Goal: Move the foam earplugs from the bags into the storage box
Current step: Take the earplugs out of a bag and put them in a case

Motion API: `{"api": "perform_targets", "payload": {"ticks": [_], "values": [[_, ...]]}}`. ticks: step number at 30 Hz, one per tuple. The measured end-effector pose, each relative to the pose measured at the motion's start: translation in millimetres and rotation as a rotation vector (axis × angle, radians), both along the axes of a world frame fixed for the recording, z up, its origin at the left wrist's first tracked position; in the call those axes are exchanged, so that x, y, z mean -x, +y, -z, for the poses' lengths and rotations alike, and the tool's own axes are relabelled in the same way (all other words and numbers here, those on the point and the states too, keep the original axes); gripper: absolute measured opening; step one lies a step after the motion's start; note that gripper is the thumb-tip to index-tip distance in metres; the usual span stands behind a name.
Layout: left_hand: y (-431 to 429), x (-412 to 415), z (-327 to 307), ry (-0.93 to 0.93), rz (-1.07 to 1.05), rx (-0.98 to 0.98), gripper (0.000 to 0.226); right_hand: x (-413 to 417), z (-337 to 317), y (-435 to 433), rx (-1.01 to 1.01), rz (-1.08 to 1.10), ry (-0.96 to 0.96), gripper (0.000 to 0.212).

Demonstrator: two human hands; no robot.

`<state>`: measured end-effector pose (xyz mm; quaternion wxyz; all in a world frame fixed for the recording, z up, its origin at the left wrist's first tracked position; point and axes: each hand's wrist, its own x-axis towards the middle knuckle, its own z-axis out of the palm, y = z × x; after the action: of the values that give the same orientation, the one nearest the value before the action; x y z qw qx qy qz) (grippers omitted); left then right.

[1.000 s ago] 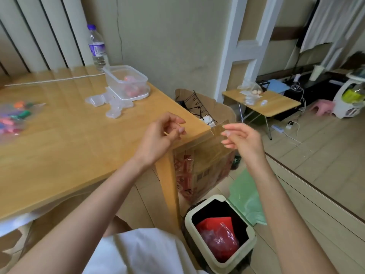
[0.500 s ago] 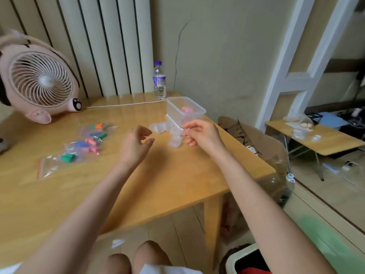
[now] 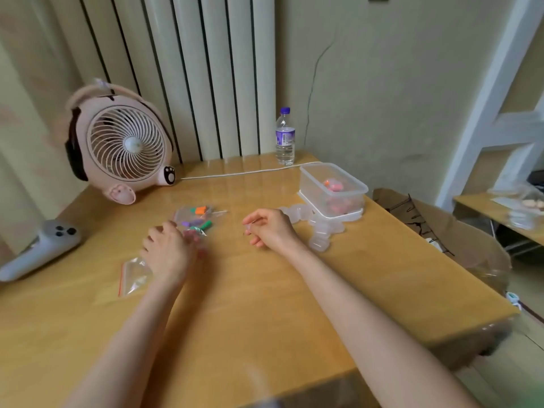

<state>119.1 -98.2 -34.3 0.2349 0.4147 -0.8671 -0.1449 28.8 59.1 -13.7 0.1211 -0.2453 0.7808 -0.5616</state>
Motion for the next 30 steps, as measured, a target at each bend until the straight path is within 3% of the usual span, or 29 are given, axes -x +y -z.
{"api": "perform_targets", "payload": {"ticks": [4,11,18,21,26,27,30], "values": [[-14.3,-5.0,6.4,-0.104,0.015,-0.011,0.038,-1.0,11.6,-8.0,0.029,0.000,-0.005,0.016],[-27.9,-5.4,4.1,0.040,-0.012,0.082,0.010,-4.7,20.8,-7.8,0.024,-0.003,0.040,0.015],[-27.6,-8.1,8.6,-0.149,-0.117,-0.013,0.046,-10.3,26.2,-8.2,0.003,-0.050,0.088,0.013],[-32.9,-7.9,6.7,-0.049,-0.100,-0.066,0.035,-11.3,26.4,-8.1,0.010,-0.060,0.094,0.013],[-25.0,-11.1,-3.6,0.234,0.012,0.140,0.013,-11.2,26.4,-7.3,0.033,-0.065,0.106,0.012],[-23.8,-10.2,-6.1,0.336,0.108,0.127,0.013,-11.6,25.7,-7.7,0.050,-0.068,0.119,0.014],[-6.4,-9.2,-13.5,0.520,0.559,-0.151,0.022,-12.2,19.7,-7.0,0.139,-0.116,0.186,0.040]]}}
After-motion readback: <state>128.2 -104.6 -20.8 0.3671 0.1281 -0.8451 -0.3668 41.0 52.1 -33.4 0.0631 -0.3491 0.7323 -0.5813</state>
